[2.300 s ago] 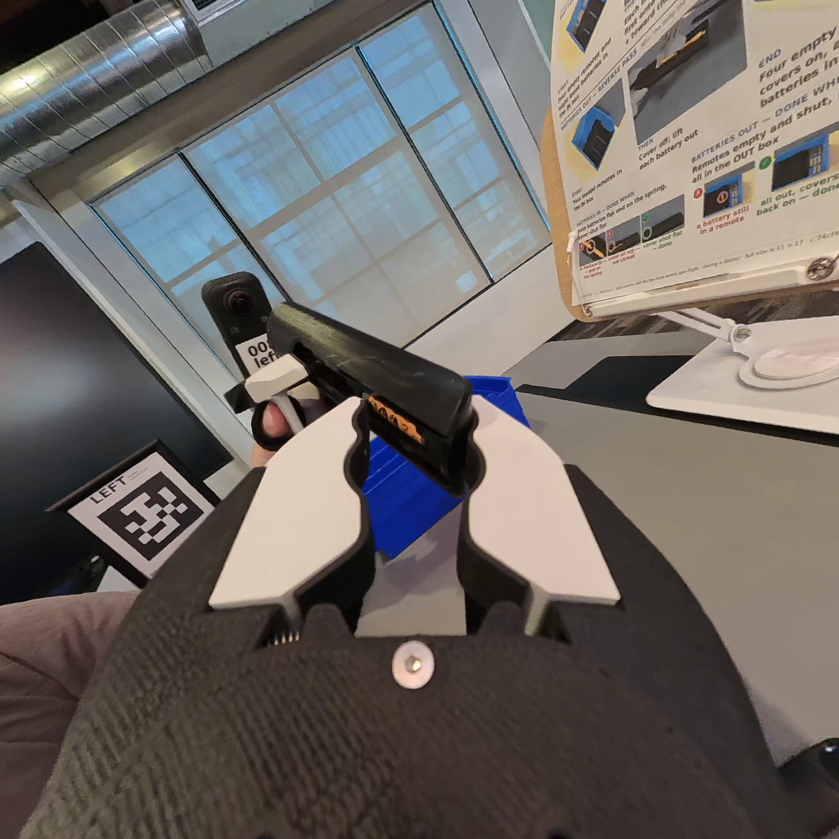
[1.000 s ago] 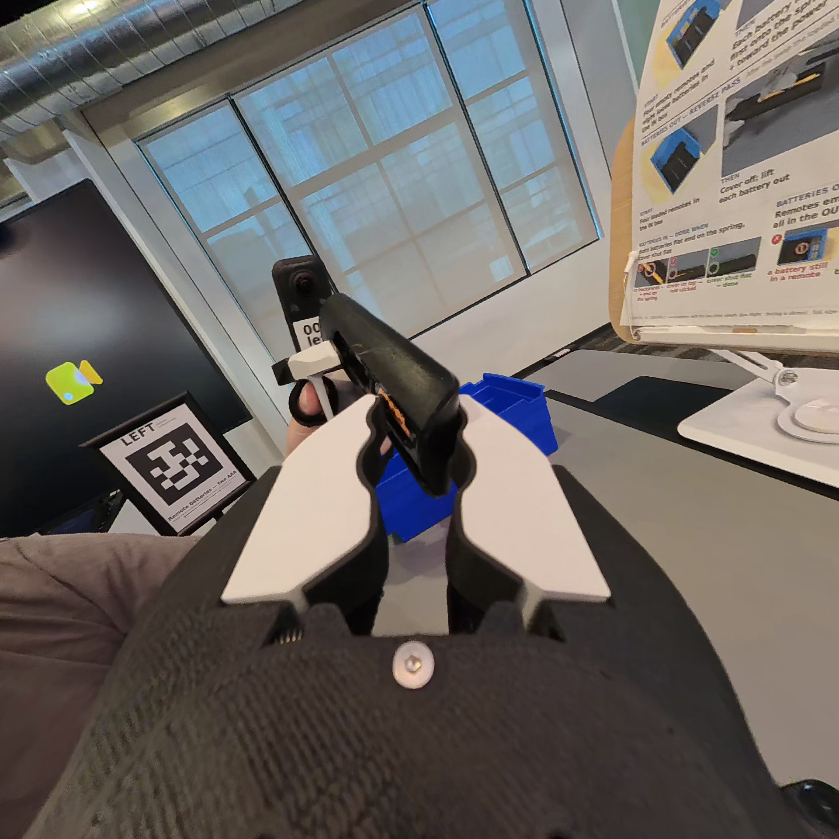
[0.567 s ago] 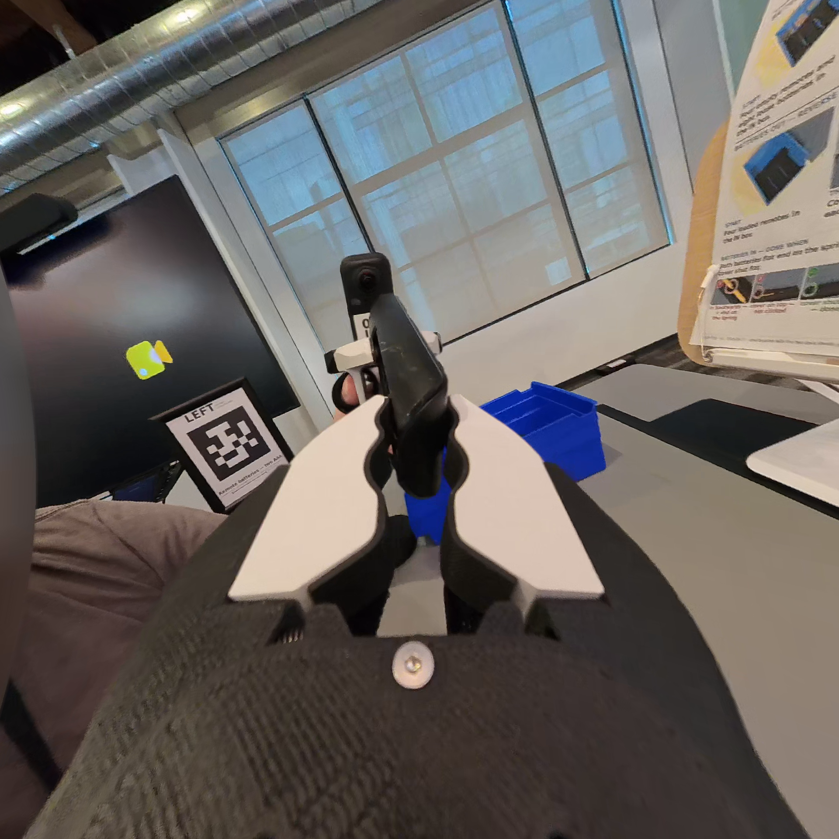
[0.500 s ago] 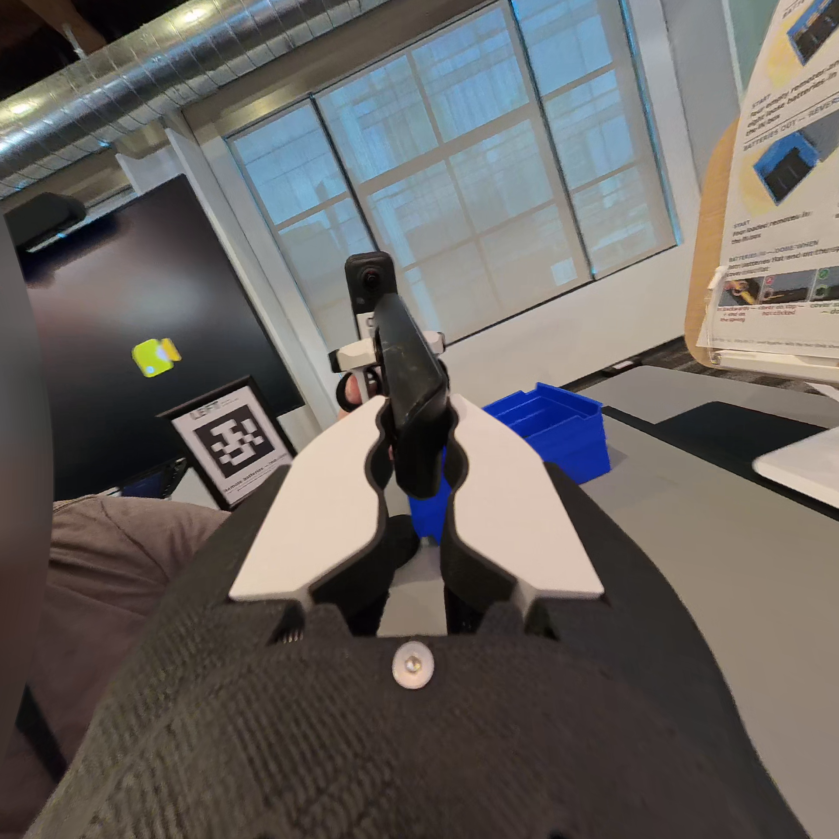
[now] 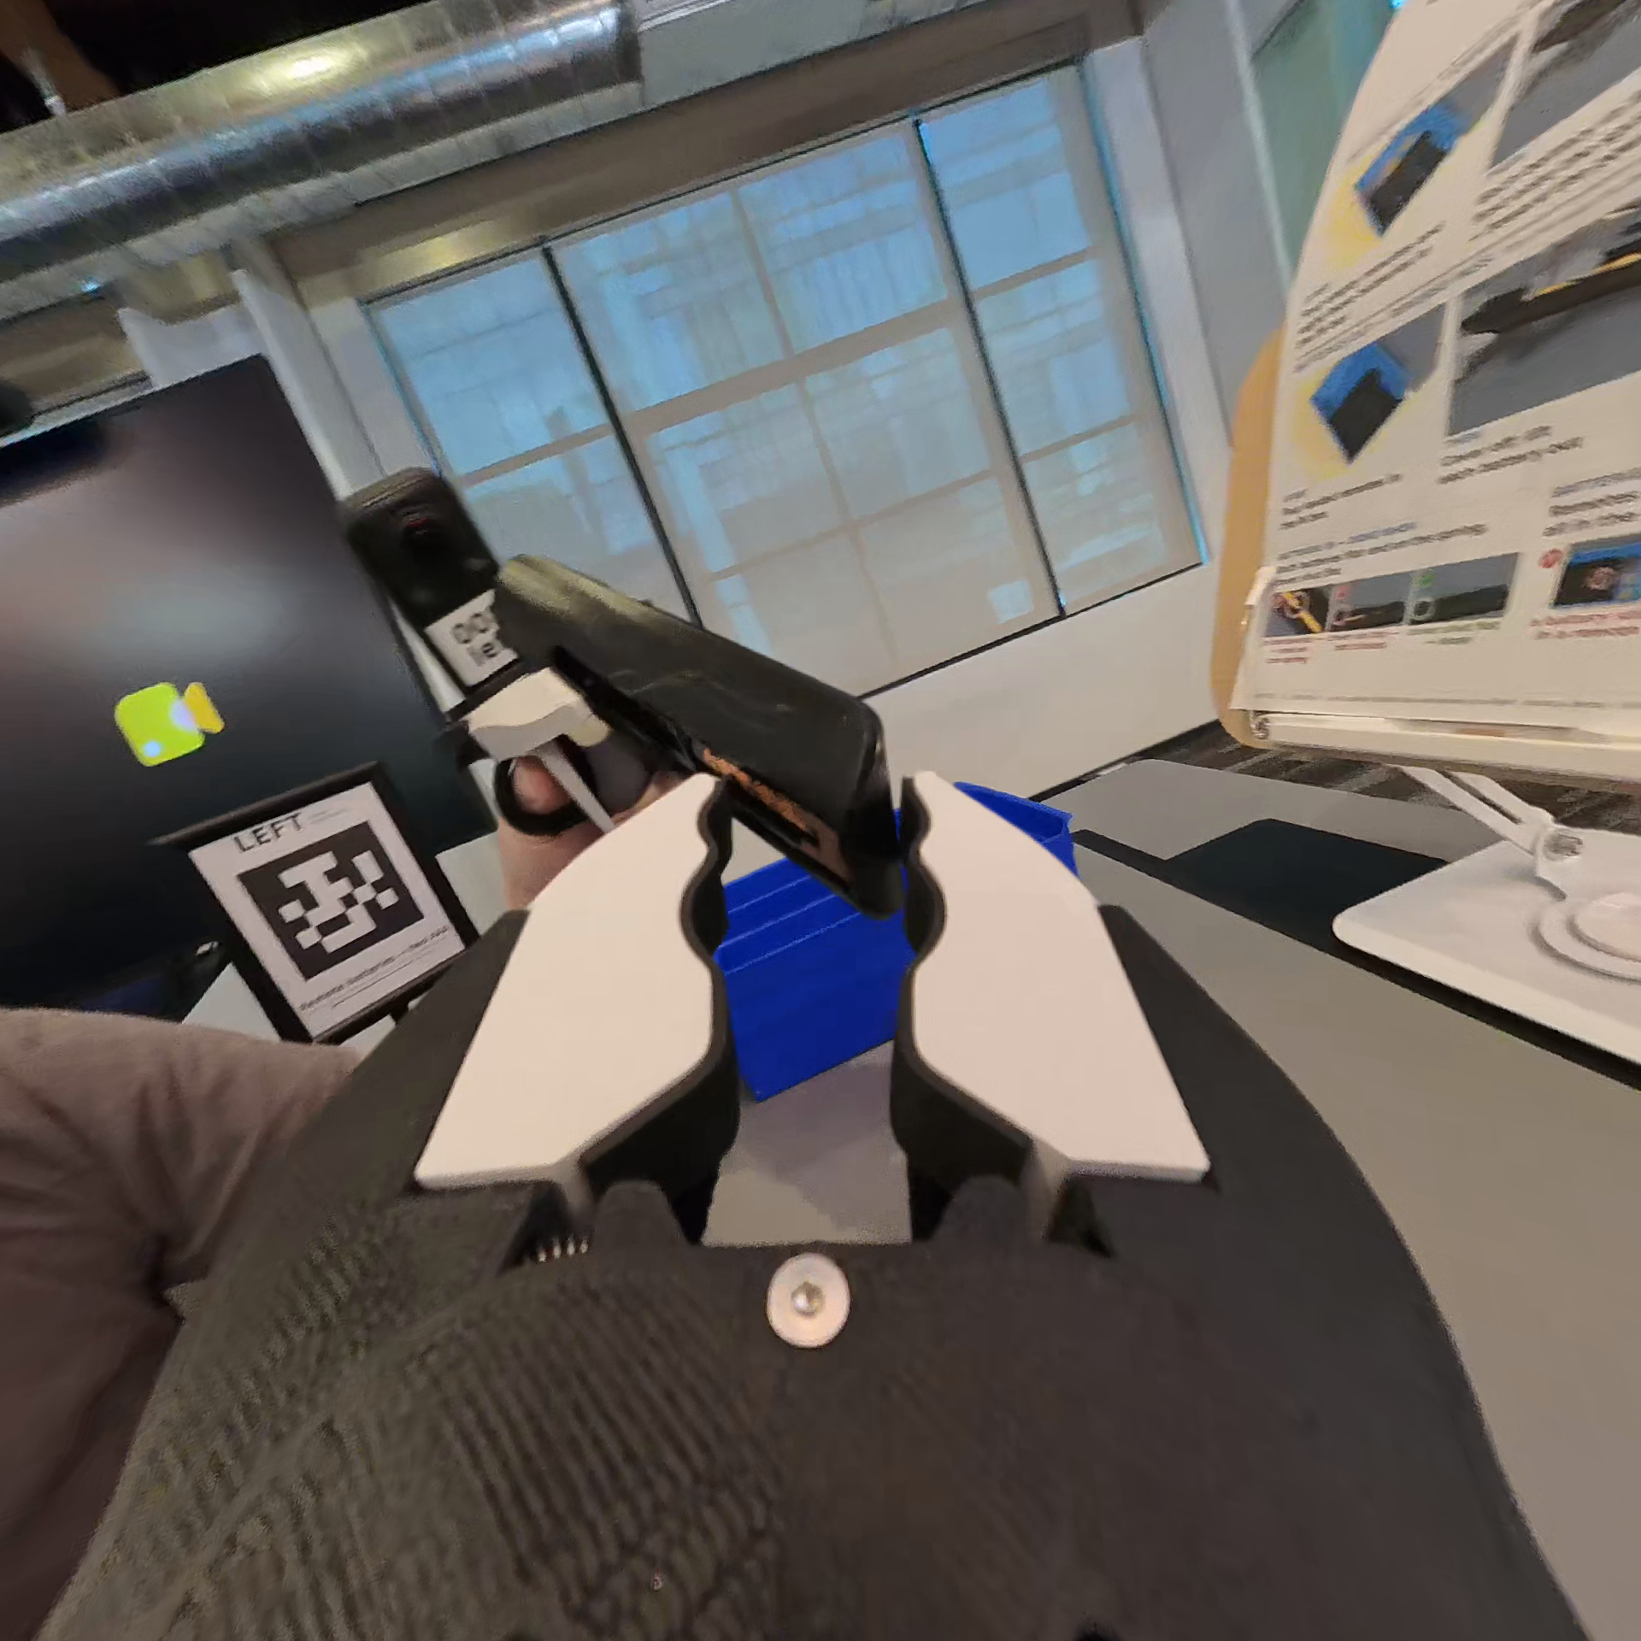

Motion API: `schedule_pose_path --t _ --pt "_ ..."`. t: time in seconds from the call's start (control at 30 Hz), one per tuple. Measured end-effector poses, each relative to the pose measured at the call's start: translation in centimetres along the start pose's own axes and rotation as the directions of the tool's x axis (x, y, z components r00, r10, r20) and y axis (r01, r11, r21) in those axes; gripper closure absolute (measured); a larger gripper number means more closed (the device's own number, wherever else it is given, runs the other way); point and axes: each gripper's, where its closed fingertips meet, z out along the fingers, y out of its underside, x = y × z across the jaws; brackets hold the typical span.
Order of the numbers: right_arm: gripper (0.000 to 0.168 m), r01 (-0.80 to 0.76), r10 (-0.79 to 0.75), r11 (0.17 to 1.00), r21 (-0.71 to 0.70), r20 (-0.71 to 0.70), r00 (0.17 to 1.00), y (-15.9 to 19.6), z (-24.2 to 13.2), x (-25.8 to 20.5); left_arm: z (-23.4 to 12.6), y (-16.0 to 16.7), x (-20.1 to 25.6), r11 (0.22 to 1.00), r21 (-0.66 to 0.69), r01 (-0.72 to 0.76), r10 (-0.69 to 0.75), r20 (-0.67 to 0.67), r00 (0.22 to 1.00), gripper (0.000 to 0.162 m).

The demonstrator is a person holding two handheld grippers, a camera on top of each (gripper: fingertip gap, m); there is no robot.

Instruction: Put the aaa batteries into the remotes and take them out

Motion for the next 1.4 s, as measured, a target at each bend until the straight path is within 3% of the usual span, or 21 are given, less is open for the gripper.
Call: schedule_pose_path --t 0.27,0.5,0.83,1.4 --pt "0.12 0.051 -0.044 0.998 0.038 -0.157 0.987 -0.1 0.2 0.3 -0.4 0.3 -0.9 0.998 -0.025 0.054 -0.053 0.042 0.998 0.14" --pt "0.129 -0.045 0.049 0.998 0.053 -0.075 0.996 0.0 0.3 0.1 -0.9 0.3 -1.3 0.987 -0.014 0.159 -0.159 0.001 0.987 0.14" --pt "0.136 0.009 -0.009 1.0 -0.002 -0.067 0.998 0.3 0.5 -0.3 -0.9 0.4 -1.2 0.966 -0.008 0.259 -0.259 -0.063 0.964 0.14" --pt "0.143 -0.056 0.057 0.997 -0.045 0.023 0.998 0.1 0.3 -0.9 -1.1 0.2 -1.2 0.951 0.009 0.308 -0.305 -0.095 0.947 0.14"
